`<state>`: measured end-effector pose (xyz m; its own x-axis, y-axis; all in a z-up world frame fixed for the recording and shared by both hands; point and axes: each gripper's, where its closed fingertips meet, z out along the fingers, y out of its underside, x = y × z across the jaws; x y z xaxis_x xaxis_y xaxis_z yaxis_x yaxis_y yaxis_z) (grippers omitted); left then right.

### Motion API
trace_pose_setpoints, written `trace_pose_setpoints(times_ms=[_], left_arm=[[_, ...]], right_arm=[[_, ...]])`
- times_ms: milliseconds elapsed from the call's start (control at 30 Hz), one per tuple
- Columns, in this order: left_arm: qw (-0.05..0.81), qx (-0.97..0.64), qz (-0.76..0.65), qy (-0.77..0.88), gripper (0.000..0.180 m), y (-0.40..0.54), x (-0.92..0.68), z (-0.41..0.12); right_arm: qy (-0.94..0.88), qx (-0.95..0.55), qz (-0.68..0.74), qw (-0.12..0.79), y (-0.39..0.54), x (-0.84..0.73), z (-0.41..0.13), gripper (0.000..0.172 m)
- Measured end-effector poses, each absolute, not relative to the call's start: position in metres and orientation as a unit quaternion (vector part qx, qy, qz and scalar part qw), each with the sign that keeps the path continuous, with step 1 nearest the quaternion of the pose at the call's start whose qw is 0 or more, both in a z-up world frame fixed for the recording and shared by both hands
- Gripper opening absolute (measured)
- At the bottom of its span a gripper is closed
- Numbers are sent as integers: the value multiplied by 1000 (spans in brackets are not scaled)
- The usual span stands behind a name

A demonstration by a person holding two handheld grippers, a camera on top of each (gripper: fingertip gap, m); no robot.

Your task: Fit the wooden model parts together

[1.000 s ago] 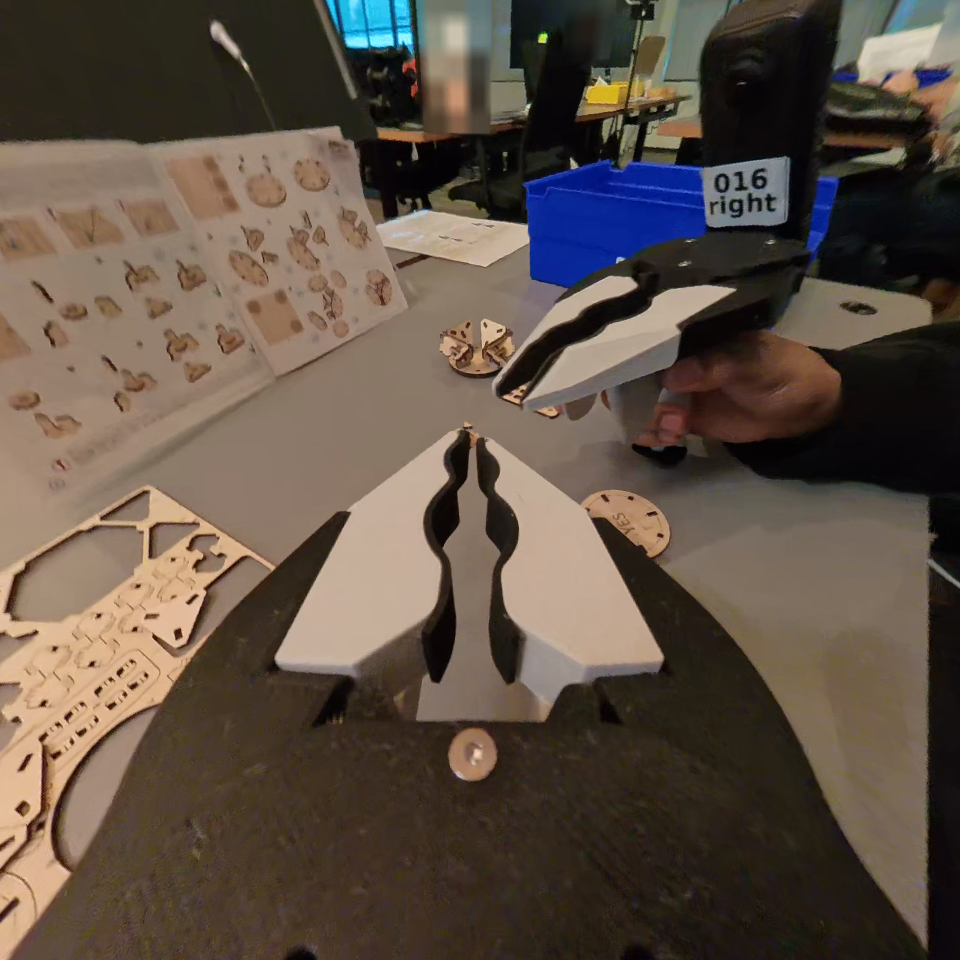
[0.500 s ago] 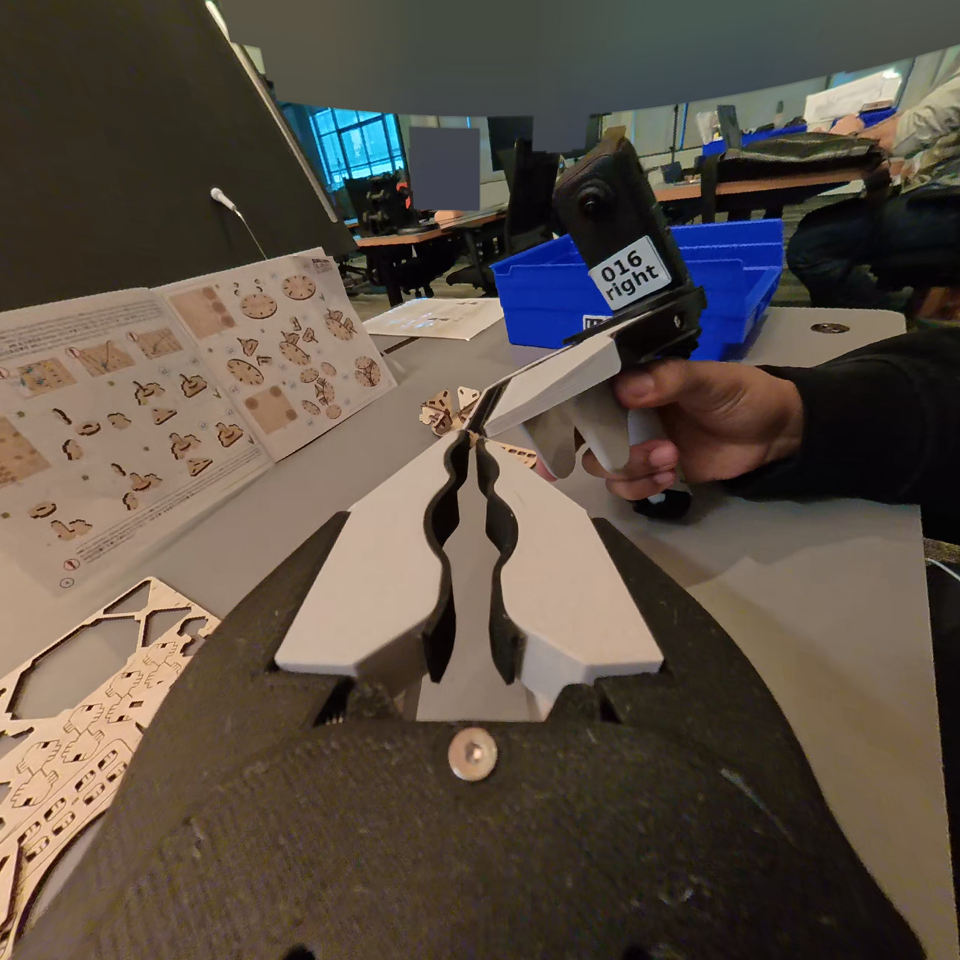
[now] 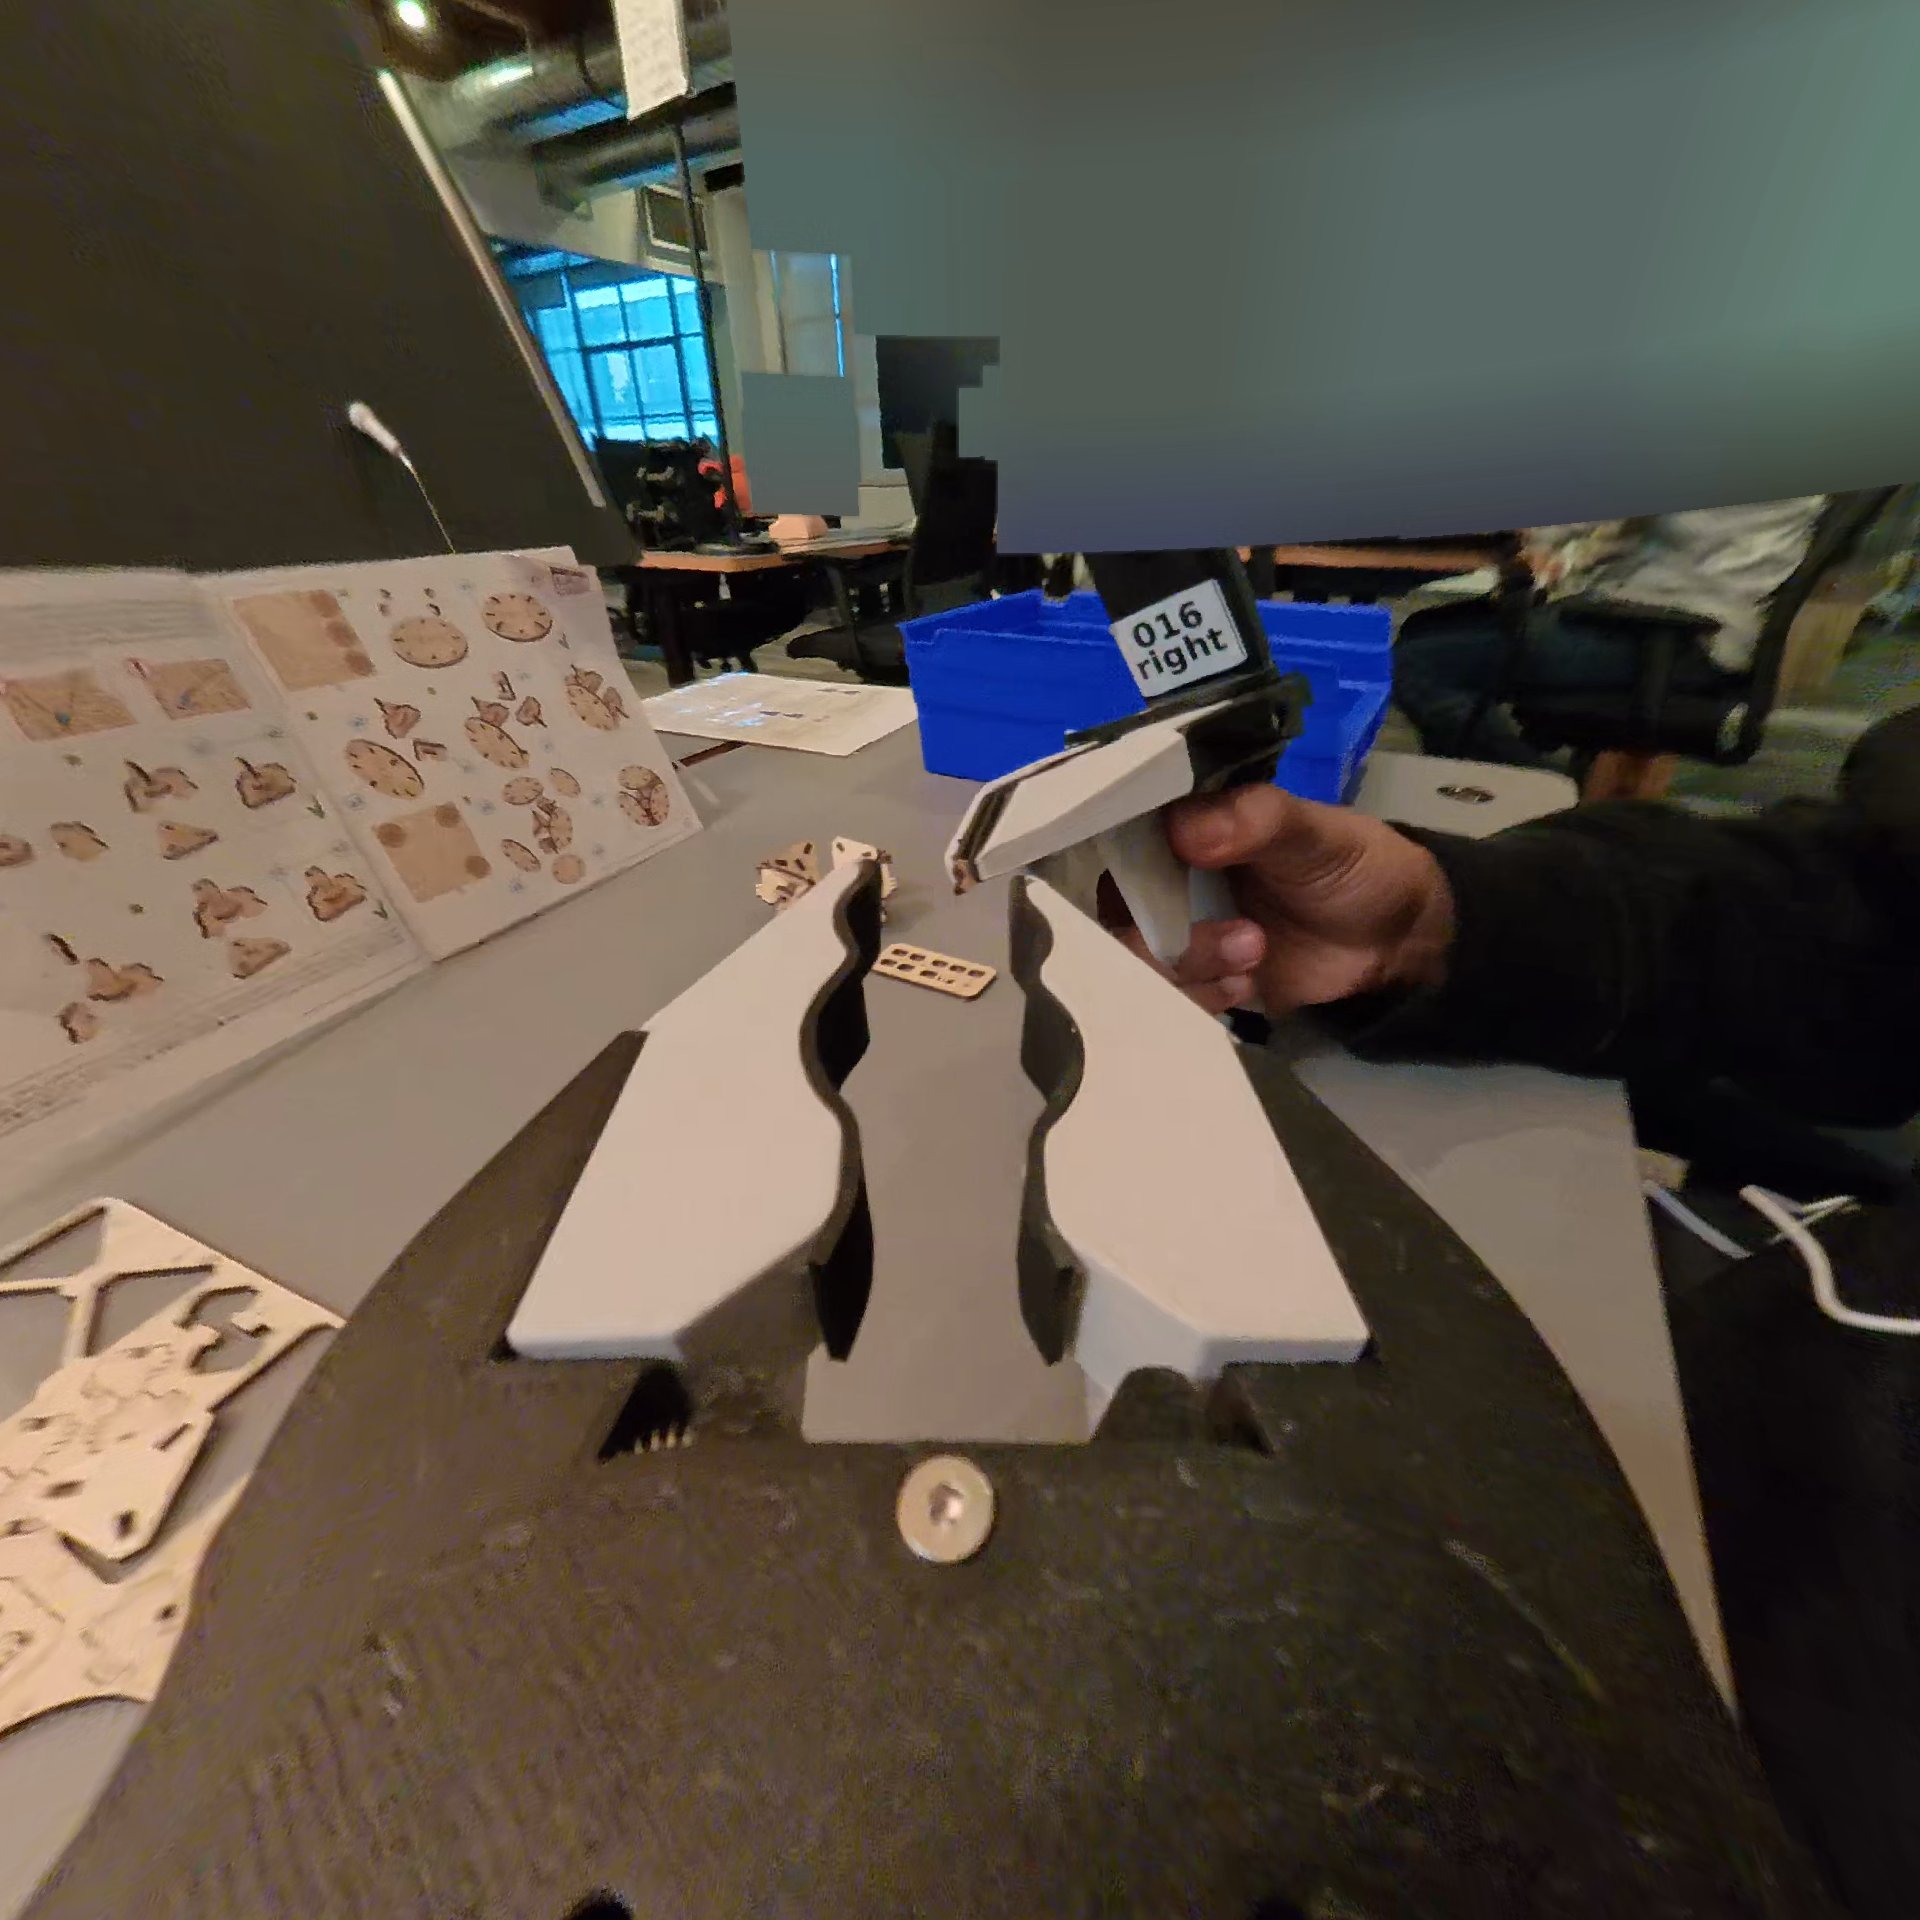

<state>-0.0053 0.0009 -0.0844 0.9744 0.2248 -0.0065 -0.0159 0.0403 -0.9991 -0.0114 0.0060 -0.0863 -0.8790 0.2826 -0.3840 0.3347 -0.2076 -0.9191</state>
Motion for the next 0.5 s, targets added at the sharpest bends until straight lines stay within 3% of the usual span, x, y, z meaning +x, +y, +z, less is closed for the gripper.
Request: trace_pose_setpoints(times_ms=[100, 233, 333, 500], left_arm=[[722, -684, -6, -99, 20, 1, -5, -88], [704, -694, -99, -113, 5, 3, 0, -98], [669, -714, -152, -136, 4, 8, 1, -114], [653, -719, -192, -142, 7, 12, 5, -119]], right_arm=[[678, 207, -701, -76, 11, -10, -91, 0], [757, 111, -590, -260, 9, -8, -105, 0], [764, 42, -508, -396, 7, -9, -109, 0], [756, -10, -463, -463, 0, -5, -111, 0]])
